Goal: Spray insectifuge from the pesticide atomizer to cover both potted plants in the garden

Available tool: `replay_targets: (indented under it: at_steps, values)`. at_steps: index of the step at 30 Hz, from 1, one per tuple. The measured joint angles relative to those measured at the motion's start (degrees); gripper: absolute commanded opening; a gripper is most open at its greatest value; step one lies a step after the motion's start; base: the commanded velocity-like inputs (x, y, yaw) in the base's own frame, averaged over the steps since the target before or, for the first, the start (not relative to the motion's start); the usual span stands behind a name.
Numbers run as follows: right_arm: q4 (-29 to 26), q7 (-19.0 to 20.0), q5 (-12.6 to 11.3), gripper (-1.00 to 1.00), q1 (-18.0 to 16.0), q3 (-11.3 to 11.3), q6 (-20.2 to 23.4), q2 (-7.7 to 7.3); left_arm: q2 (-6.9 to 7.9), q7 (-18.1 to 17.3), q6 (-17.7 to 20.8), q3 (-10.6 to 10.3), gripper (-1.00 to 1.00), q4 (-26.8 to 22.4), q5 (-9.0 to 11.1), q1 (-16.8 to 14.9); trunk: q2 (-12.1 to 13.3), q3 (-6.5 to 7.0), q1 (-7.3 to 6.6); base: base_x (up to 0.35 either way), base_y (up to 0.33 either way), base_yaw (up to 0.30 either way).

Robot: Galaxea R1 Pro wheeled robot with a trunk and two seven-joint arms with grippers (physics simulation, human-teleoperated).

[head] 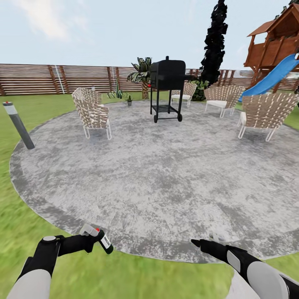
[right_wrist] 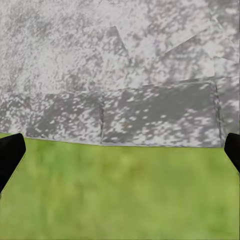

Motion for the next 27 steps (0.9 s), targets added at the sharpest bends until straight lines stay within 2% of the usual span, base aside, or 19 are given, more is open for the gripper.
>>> replay_targets:
  at_steps: [27]
  values:
    - [0.0,0.0,0.0,1.00,0.0,0.0,0.0,0.00,-0.06,0.0,0.0,0.0,-1.00,0.0,0.0,0.0,0.0,0.00,0.00,0.335,0.000,0.000]
